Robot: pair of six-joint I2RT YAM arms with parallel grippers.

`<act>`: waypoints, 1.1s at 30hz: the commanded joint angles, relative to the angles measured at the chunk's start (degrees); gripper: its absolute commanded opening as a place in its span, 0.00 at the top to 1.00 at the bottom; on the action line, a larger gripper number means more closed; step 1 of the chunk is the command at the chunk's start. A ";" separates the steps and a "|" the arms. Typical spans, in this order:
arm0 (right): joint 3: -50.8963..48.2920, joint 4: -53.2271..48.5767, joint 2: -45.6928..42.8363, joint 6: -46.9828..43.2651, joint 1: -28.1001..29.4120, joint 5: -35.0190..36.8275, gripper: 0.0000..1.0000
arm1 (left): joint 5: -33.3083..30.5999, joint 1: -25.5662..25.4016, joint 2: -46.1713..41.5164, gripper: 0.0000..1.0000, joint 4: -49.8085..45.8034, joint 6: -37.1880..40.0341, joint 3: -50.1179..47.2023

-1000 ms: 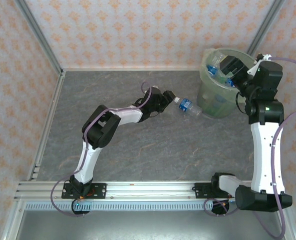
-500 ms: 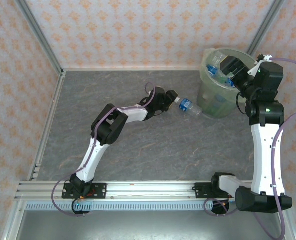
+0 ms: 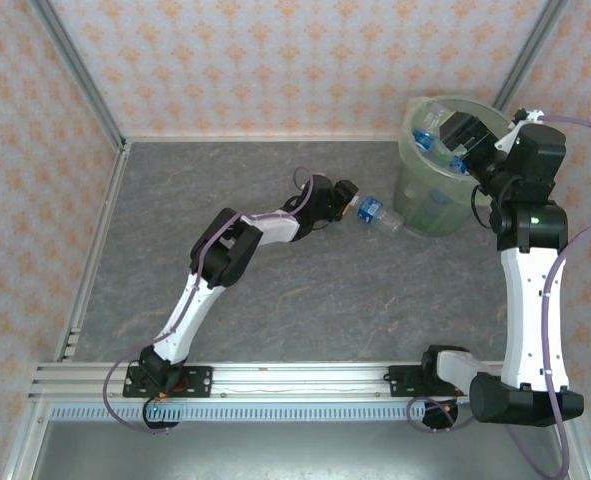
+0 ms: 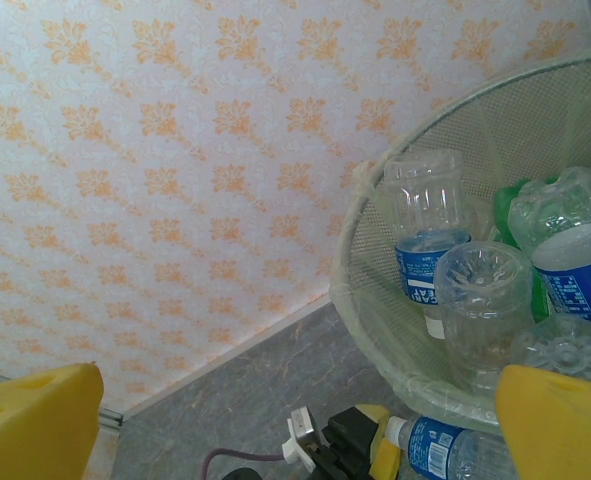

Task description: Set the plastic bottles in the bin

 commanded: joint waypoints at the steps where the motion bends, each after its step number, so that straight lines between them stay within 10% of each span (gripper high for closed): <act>1: 1.22 0.40 0.22 0.15 0.01 1.13 0.00 | 1.77 -0.74 2.81 0.41 2.19 -1.43 2.71; 26: 0.18 0.50 0.09 0.42 0.04 0.70 0.00 | -1.96 -1.27 6.43 0.49 -2.43 -1.07 8.59; 33: 0.25 0.41 0.24 0.69 0.05 0.15 0.00 | -2.06 -0.96 4.71 0.69 3.15 -2.94 4.68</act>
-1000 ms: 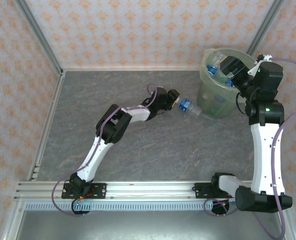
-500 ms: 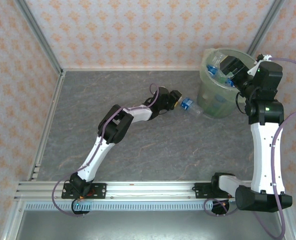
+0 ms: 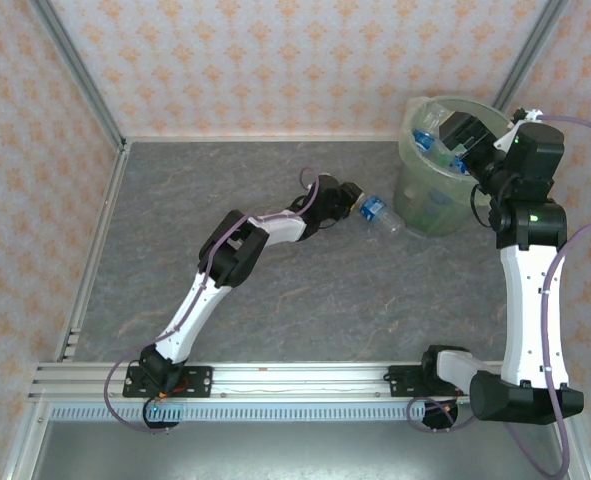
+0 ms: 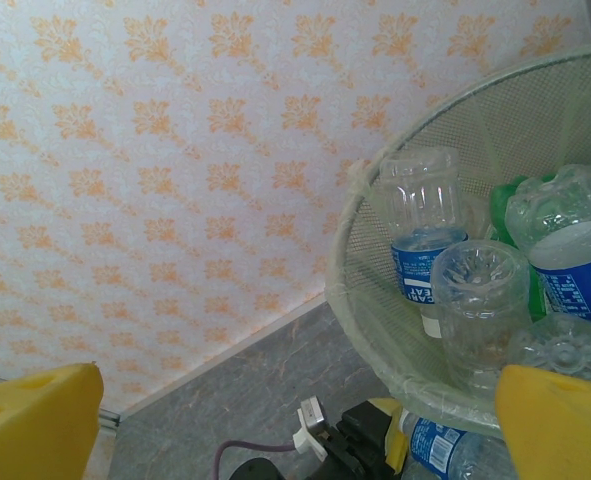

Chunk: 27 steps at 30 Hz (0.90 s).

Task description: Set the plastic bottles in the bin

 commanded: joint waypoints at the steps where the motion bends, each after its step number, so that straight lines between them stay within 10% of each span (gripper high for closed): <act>1: 0.18 0.51 -0.27 0.71 0.02 -0.08 0.00 | -1.01 -0.02 -0.51 0.71 5.34 -1.96 -2.95; 27: -10.24 21.27 -1.64 10.15 0.71 -12.73 0.00 | -4.19 5.14 -25.66 0.75 28.61 -20.42 -27.71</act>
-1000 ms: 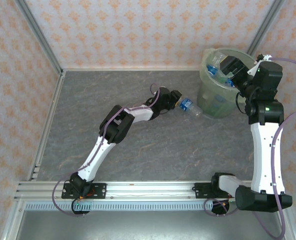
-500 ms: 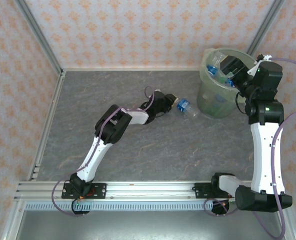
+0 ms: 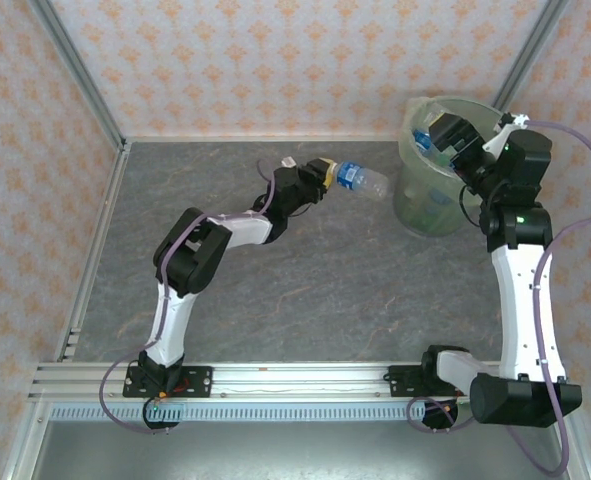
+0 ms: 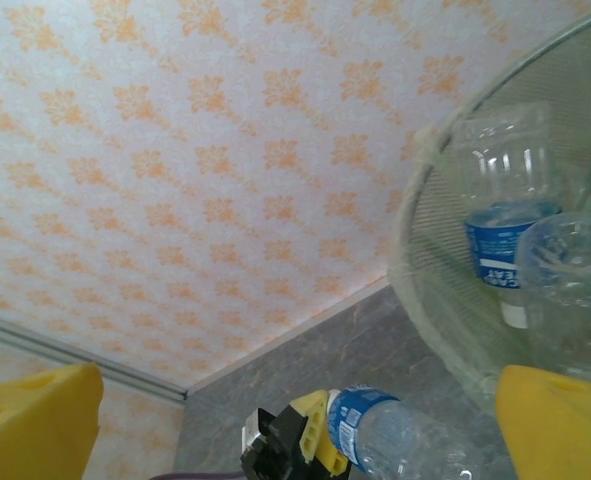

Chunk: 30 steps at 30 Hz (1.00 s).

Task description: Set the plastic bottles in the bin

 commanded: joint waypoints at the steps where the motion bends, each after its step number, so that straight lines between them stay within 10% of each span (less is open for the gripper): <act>1: -1.78 10.00 -0.50 4.61 0.67 -4.74 0.00 | -1.76 0.28 -3.28 0.75 7.06 -6.31 -1.35; 13: -1.27 11.56 8.84 4.08 14.08 2.46 0.07 | -4.97 0.67 -8.28 0.75 9.92 -15.00 -2.65; 30: -2.40 14.91 13.86 6.86 17.77 1.75 0.08 | -6.54 1.56 -13.36 0.75 8.89 -14.94 -3.71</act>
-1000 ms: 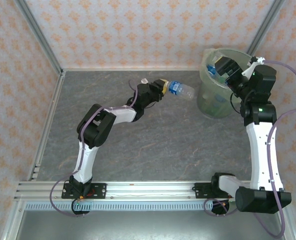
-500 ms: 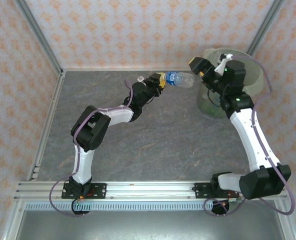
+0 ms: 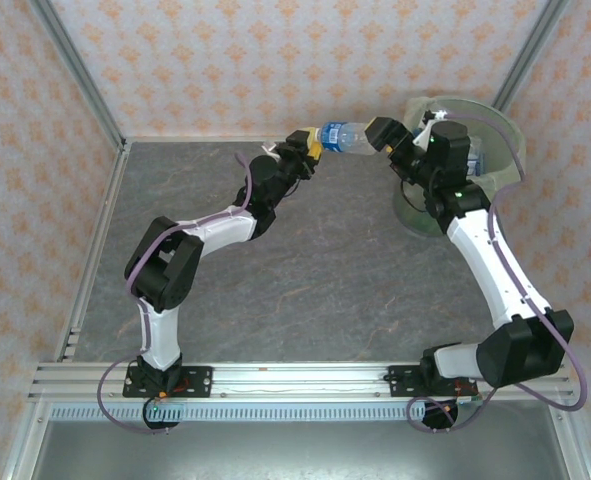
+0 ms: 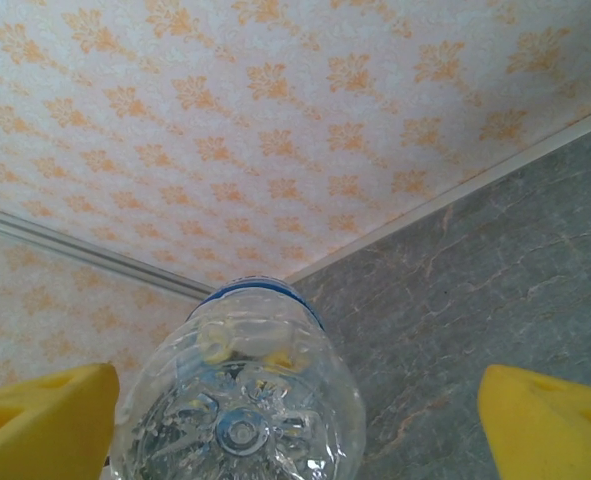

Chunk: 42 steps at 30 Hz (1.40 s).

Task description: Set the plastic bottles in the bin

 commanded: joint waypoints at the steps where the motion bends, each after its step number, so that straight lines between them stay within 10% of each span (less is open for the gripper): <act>1: 0.92 2.36 1.45 0.30 1.22 -1.11 0.09 | -0.33 0.38 -1.77 0.75 4.25 -0.69 -0.39; 25: 5.40 2.10 6.85 2.14 3.20 -2.03 0.32 | -0.42 0.34 -1.77 0.74 4.06 0.40 -1.09; 36: 6.03 0.32 4.02 0.69 3.22 3.31 0.37 | -0.94 1.16 -5.61 0.43 0.73 5.30 -3.35; 42: 9.83 -4.94 3.04 -2.74 2.19 7.76 0.37 | 0.30 2.15 -8.16 0.01 -5.65 9.79 -4.23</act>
